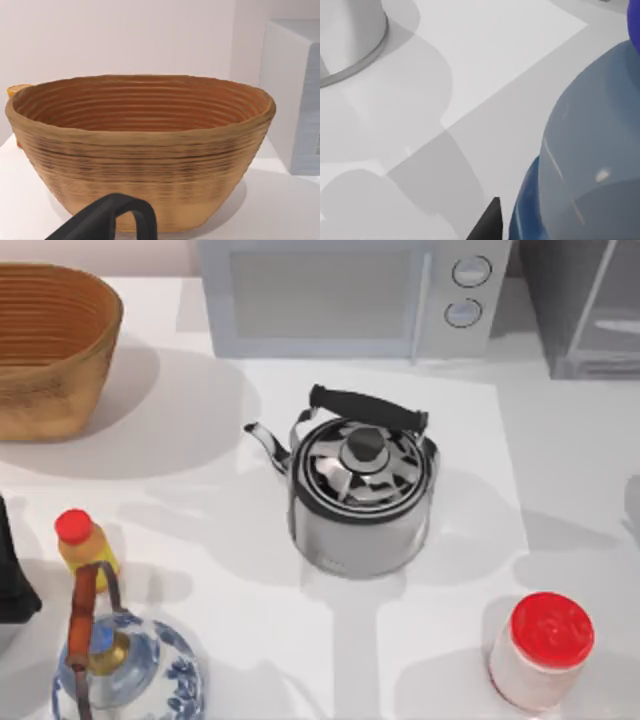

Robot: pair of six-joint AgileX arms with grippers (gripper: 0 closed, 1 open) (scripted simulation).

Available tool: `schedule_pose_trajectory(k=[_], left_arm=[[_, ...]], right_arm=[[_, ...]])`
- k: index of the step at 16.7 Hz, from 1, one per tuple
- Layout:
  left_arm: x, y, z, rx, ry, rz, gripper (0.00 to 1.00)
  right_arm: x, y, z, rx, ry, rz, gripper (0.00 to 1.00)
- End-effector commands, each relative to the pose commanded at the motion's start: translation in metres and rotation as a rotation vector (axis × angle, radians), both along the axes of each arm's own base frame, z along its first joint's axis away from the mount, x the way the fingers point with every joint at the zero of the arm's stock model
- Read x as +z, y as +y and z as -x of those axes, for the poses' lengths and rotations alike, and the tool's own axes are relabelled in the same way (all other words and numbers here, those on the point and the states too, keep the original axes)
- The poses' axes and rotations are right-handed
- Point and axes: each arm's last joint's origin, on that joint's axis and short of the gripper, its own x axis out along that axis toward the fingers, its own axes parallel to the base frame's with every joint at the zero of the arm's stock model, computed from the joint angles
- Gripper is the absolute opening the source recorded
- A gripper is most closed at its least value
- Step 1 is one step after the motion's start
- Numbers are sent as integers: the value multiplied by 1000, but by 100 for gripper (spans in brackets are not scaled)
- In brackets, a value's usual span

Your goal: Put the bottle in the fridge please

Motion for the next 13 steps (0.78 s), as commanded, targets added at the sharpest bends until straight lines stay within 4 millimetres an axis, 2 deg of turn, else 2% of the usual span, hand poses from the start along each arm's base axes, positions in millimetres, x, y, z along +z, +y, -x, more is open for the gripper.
schedule_pose_trajectory(k=[7,13], left_arm=[[0,0,0,0,0,0,100],[0,0,0,0,0,0,100]], right_arm=[[22,-42,5,12,6,-4,1],[25,-60,19,16,-12,10,1]])
